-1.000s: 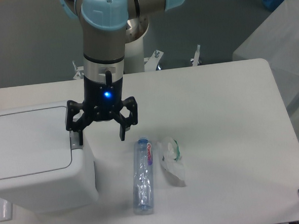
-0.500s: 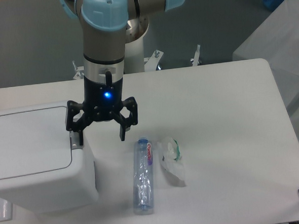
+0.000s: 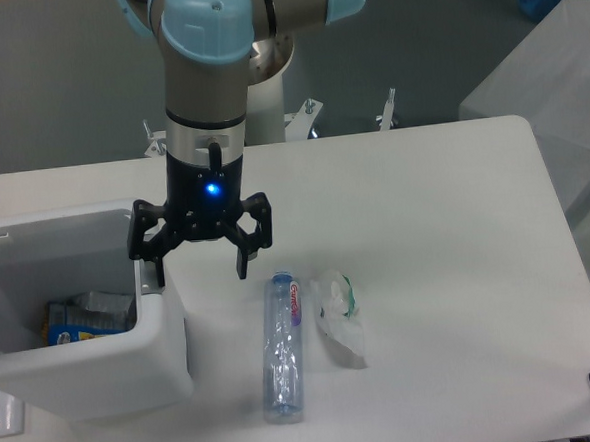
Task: Open the trash can
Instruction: 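Push the trash can lid open with the gripper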
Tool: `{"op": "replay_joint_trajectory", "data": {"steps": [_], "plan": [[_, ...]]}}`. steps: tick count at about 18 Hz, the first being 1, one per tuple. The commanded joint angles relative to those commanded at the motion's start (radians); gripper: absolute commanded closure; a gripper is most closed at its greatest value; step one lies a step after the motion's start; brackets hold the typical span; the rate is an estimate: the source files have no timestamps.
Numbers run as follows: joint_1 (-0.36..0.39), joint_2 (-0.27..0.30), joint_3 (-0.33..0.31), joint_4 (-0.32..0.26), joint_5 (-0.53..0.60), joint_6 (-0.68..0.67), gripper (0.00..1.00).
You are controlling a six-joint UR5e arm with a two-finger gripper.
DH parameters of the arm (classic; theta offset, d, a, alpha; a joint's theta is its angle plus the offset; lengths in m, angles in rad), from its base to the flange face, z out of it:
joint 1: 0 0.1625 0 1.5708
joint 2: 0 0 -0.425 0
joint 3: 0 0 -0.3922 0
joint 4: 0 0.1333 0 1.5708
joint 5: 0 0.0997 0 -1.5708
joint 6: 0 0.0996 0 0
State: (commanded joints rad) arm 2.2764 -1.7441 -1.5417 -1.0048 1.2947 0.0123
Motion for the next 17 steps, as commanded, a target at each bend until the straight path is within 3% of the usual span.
{"op": "replay_joint_trajectory", "data": {"steps": [6, 11, 15, 17], "plan": [[0.009, -0.006, 0.081, 0.0, 0.005, 0.026, 0.0], [0.047, -0.018, 0.129, -0.018, 0.084, 0.216, 0.0], [0.092, -0.014, 0.13, -0.11, 0.189, 0.404, 0.0], [0.124, -0.014, 0.129, -0.118, 0.193, 0.481, 0.0]]}}
